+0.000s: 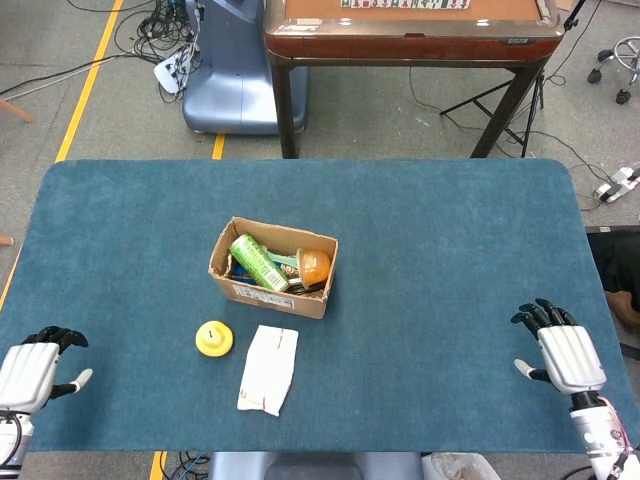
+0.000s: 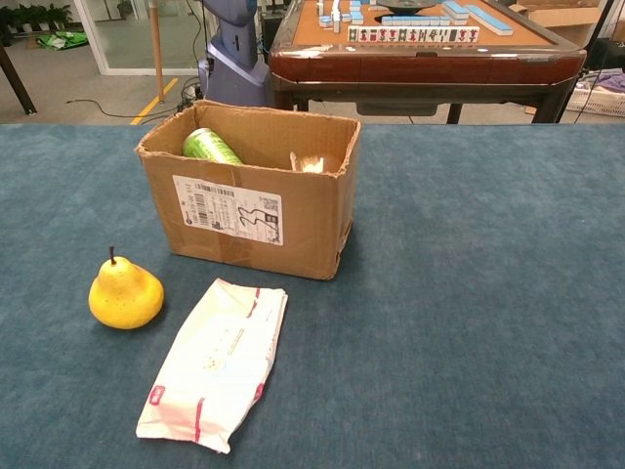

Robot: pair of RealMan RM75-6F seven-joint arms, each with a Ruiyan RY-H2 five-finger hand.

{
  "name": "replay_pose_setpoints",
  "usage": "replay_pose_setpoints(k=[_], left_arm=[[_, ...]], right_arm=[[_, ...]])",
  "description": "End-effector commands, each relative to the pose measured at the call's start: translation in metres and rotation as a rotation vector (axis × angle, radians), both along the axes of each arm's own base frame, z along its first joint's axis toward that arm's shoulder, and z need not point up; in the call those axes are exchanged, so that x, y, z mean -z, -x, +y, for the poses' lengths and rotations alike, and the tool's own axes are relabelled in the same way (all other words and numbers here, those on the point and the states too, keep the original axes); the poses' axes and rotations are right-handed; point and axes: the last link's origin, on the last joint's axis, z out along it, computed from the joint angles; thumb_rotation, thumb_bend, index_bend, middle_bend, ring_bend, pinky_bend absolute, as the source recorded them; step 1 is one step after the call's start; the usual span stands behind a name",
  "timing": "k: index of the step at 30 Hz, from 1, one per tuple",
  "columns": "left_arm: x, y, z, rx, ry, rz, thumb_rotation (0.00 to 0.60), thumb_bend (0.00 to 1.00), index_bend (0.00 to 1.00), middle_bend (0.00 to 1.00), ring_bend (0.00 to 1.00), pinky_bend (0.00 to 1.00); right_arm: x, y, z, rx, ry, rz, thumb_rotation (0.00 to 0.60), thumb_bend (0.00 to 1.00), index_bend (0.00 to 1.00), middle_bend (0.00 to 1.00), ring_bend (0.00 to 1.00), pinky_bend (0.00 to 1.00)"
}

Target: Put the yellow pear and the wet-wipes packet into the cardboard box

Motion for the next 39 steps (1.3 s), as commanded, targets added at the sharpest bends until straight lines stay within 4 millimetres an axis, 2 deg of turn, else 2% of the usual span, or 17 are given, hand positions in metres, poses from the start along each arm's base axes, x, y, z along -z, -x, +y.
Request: replay_pose_setpoints(k=[1,3,5,6,8,10,12,15,17,19,27,34,39], left_arm=[[0.005,-0.005,-0.003,0.024,0.064,-0.061,0.6,0.16,0.39,0.41,0.26,0.13],[0.007,-0.009,-0.003,0.032,0.084,-0.089,0.6,0.14,0.28,0.3,0.23,0.11],[0.009,-0.016,-0.001,0.053,0.099,-0.117,0.6,0.13,0.13,0.14,0.2,0.12],[0.01,-0.019,0.0,0.065,0.11,-0.126,0.6,0.13,0.09,0.09,0.19,0.13],[0.012,-0.029,0.004,0.101,0.138,-0.135,0.6,0.13,0.01,0.0,0.17,0.24],[0.015,-0.041,0.009,0.134,0.172,-0.132,0.6,0.13,0.0,0.0,0.16,0.32],[0.019,-0.05,0.014,0.156,0.203,-0.13,0.6,0.13,0.0,0.0,0.16,0.33],[0.031,-0.063,0.025,0.152,0.28,-0.152,0.6,0.13,0.0,0.0,0.1,0.33],[0.037,-0.068,0.031,0.14,0.319,-0.163,0.6,0.13,0.0,0.0,0.02,0.28],[0.044,-0.074,0.039,0.139,0.35,-0.163,0.6,0.13,0.0,0.0,0.0,0.25],[0.067,-0.09,0.058,0.191,0.397,-0.106,0.6,0.13,0.0,0.0,0.0,0.25],[0.077,-0.106,0.065,0.231,0.419,-0.086,0.6,0.13,0.0,0.0,0.02,0.27],[0.082,-0.116,0.068,0.252,0.441,-0.064,0.6,0.13,0.09,0.0,0.05,0.29]], right_arm=[[-0.003,-0.005,0.001,-0.035,0.02,0.021,0.6,0.03,0.37,0.26,0.15,0.25],[-0.005,-0.007,0.004,-0.041,0.034,0.02,0.6,0.03,0.38,0.28,0.16,0.25],[-0.01,-0.008,0.008,-0.041,0.051,0.012,0.6,0.03,0.38,0.28,0.16,0.25],[-0.012,-0.009,0.01,-0.042,0.061,0.01,0.6,0.03,0.39,0.29,0.17,0.25],[-0.018,-0.012,0.013,-0.051,0.082,0.01,0.6,0.03,0.4,0.29,0.17,0.25],[-0.023,-0.015,0.015,-0.066,0.105,0.006,0.6,0.03,0.4,0.3,0.18,0.25],[-0.027,-0.016,0.017,-0.081,0.127,0.0,0.6,0.03,0.42,0.32,0.2,0.25],[-0.033,-0.015,0.02,-0.084,0.148,-0.008,0.6,0.03,0.43,0.33,0.21,0.25],[-0.038,-0.015,0.022,-0.084,0.158,-0.006,0.6,0.03,0.43,0.34,0.21,0.25],[-0.043,-0.016,0.024,-0.086,0.168,-0.007,0.6,0.03,0.43,0.34,0.21,0.25],[-0.059,-0.016,0.028,-0.085,0.217,-0.027,0.6,0.03,0.43,0.34,0.21,0.25],[-0.063,-0.016,0.026,-0.081,0.224,-0.037,0.6,0.03,0.43,0.34,0.22,0.25],[-0.064,-0.016,0.025,-0.079,0.22,-0.04,0.6,0.03,0.43,0.35,0.22,0.25]])
